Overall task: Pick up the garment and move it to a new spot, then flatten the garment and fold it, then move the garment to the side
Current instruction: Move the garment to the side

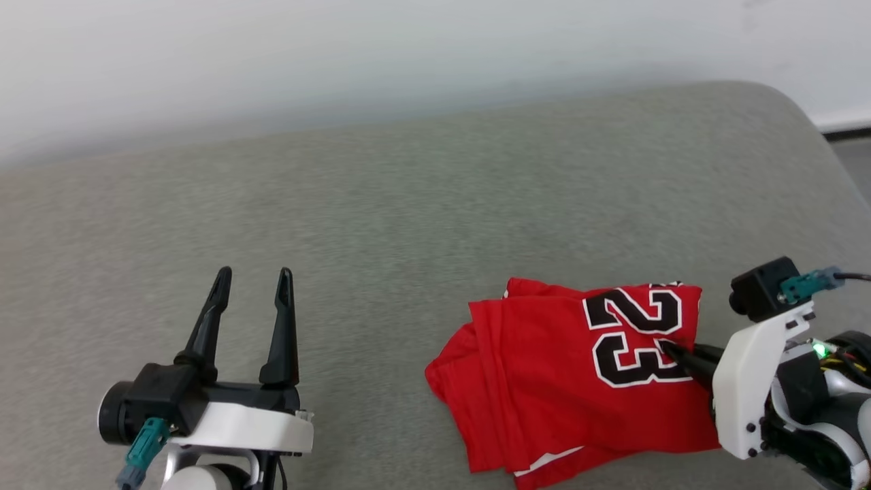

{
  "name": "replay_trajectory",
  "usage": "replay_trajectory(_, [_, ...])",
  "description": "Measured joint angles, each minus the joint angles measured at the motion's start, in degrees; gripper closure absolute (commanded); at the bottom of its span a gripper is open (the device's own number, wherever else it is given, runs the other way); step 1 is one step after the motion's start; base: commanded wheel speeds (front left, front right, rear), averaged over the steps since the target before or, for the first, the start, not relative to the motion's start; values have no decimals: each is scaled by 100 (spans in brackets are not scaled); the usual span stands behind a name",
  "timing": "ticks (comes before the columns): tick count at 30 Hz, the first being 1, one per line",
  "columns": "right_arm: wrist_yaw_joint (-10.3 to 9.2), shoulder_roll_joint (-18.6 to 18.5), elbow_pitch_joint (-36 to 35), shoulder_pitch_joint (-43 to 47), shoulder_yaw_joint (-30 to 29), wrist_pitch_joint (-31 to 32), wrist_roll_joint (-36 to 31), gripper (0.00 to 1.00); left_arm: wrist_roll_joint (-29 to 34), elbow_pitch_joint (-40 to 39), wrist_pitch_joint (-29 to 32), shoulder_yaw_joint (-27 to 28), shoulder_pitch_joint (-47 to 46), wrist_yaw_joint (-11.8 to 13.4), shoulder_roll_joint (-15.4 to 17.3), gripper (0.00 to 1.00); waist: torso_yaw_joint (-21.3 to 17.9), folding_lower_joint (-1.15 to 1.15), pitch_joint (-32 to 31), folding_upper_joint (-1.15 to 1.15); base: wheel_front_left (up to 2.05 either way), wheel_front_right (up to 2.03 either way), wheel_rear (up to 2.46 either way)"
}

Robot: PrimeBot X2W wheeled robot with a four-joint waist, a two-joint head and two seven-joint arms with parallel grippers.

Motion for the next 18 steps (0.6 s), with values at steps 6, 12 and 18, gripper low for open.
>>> replay_trajectory(6, [0,24,366,-303,-233,-105,-32,100,119,-269,111,-69,-256,-51,131,0,-726,0,312,0,0,0,0])
replay_trajectory(12, [1,-67,1237,-1100,-401,-730,-174,100,225,-620,396,-151,-702,-188,380,0,-1188,0,990,0,0,0,0])
replay_trajectory(18, [2,-188,2290,-1990,-700,-1427,-523,100,347,-983,693,-223,-1199,-294,592,0,-1453,1,1773,0,0,0,0])
